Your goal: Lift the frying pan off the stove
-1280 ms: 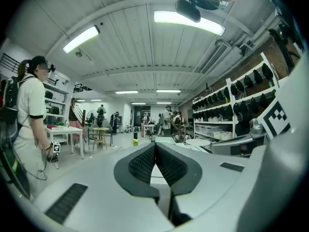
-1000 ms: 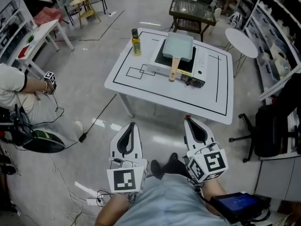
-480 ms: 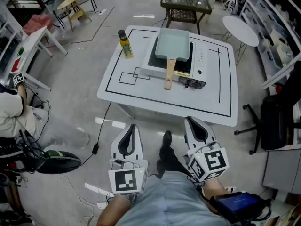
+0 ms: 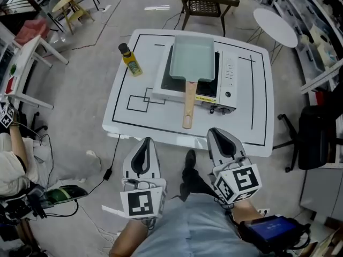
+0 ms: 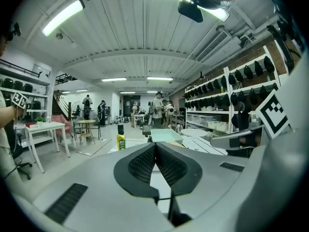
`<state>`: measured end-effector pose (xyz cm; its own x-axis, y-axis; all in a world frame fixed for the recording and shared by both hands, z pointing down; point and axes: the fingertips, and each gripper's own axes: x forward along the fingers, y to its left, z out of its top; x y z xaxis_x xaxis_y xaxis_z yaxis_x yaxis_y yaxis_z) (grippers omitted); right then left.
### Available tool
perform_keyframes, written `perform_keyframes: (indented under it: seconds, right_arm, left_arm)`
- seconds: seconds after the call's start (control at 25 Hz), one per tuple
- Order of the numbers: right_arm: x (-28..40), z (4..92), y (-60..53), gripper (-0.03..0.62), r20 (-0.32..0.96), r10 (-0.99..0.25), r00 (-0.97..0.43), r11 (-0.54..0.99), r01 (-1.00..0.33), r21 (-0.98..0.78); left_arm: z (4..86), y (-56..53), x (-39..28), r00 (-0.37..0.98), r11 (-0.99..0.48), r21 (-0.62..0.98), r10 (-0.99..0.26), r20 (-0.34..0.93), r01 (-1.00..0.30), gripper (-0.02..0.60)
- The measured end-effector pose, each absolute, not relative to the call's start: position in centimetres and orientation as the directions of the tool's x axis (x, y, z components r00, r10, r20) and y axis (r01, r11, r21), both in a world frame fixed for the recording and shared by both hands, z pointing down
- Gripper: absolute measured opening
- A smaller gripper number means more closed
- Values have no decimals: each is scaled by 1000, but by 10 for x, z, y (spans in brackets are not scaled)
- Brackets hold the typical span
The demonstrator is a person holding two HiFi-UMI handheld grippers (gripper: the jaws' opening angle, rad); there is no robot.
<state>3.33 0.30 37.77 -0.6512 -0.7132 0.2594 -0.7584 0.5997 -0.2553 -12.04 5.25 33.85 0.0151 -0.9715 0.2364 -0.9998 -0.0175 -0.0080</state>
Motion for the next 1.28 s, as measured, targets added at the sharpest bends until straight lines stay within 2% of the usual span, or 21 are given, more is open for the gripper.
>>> perform_keyframes:
  seconds: [0.52,1.04,1.16,1.28]
  right_arm:
    - [24,332,-94,51,160,-718,-678,633,-731,-255]
    - [15,348,-133,51,204,-726,-657,600,-750,-279]
    - [14,360,-135,51,219,-692,-688,593,-715,-371]
    - [12,378,-128,51,206,-610,-765,534,-589,-606]
  left_arm:
    - [281,-40,-122,9,-16,-62,-995,104,-998,17]
    - [292,-94,-135,59,-64,-40,-990,130,-997,17]
    - [304,-101,-136,65,-71,-31,-985,162,-997,17]
    - [317,-106,-137,74,-80,-21,-978,195,-997,17]
